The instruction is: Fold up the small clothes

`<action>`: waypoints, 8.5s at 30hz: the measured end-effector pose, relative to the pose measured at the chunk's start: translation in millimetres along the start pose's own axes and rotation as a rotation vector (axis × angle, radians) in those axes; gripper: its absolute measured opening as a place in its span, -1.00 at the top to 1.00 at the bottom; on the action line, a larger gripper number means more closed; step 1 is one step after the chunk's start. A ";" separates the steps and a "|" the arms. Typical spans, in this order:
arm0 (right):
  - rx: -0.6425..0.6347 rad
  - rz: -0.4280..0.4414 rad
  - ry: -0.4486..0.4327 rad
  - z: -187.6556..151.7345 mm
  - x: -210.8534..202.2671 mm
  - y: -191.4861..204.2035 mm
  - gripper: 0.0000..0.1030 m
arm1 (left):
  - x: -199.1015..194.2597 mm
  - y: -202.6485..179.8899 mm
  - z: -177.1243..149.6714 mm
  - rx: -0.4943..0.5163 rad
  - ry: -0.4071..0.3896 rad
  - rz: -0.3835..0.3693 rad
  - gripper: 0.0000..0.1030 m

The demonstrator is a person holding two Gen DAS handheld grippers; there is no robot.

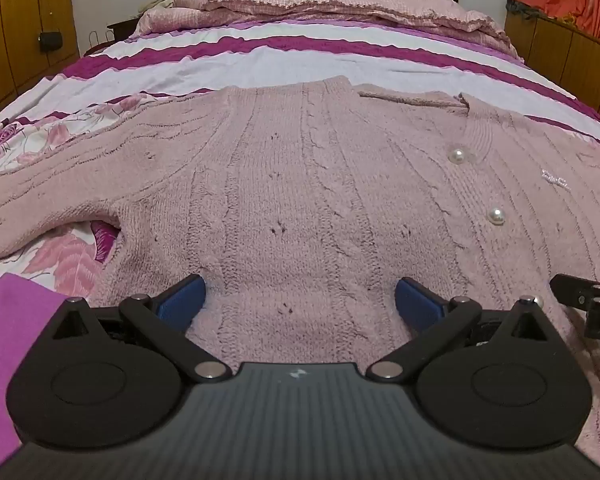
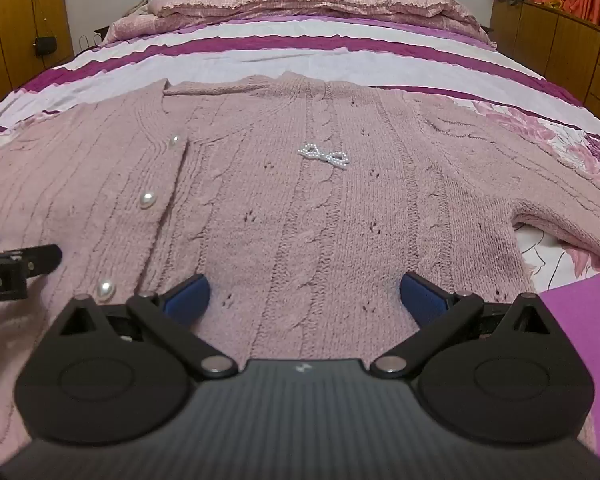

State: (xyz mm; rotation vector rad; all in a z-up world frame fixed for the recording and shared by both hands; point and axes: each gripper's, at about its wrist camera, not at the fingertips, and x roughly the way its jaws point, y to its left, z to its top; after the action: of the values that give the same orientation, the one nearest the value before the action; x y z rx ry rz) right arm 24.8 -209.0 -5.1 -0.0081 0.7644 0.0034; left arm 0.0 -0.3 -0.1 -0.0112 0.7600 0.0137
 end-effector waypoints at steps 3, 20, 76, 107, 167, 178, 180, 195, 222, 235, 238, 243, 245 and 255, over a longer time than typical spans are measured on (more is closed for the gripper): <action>0.000 0.000 -0.001 -0.1 -0.2 0.0 -1.00 | -0.1 0.0 0.0 -0.001 -0.002 -0.001 -1.00; 0.000 0.000 -0.004 -0.8 -0.9 0.2 -1.00 | 0.0 0.0 0.0 0.000 -0.005 0.000 -1.00; 0.118 0.108 0.012 17.1 -19.1 -25.3 -1.00 | -17.9 0.3 21.4 0.009 0.014 -0.041 -1.00; 0.125 -0.327 -0.059 -19.5 -5.5 -271.4 -0.52 | -42.9 -36.2 37.0 0.050 0.016 -0.020 -1.00; -0.030 0.135 -0.045 67.3 27.9 63.3 -0.45 | -55.6 78.7 45.7 -0.057 -0.039 -0.015 -1.00; -0.004 0.204 -0.137 50.5 -51.0 24.7 -0.45 | -74.3 35.7 54.9 0.030 -0.069 -0.076 -1.00; 0.023 0.186 -0.157 50.5 -60.8 10.0 -0.45 | -77.4 22.6 57.1 0.055 -0.077 -0.097 -1.00; 0.219 0.037 -0.187 27.1 -81.2 -102.4 -0.45 | -65.7 -115.5 62.5 0.245 -0.059 -0.334 -0.90; 0.290 0.063 -0.159 -2.4 -68.5 -151.3 -0.45 | -27.3 -192.9 61.1 0.372 -0.100 -0.336 0.70; 0.208 0.093 -0.151 10.2 -65.6 -122.6 -0.45 | -54.8 -63.3 131.4 0.076 -0.263 -0.122 0.70; 0.181 0.094 -0.146 14.9 -62.7 -115.1 -0.45 | -48.7 -29.7 137.8 0.025 -0.265 -0.059 0.70; 0.155 0.102 -0.116 25.5 -51.0 -108.5 -0.45 | -28.1 22.6 134.7 -0.052 -0.228 0.043 0.70; 0.141 0.100 -0.104 31.6 -44.4 -107.8 -0.45 | -17.7 41.1 131.1 -0.094 -0.201 0.069 0.70; 0.222 0.160 0.018 60.0 20.1 -112.8 -0.45 | 44.1 85.1 111.9 -0.240 -0.034 0.011 0.70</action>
State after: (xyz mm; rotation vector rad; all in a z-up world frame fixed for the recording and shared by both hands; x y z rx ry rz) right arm 81.5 -321.2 25.0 0.2645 0.7782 0.0710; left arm 107.7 86.8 50.1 -0.2340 0.7213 0.1154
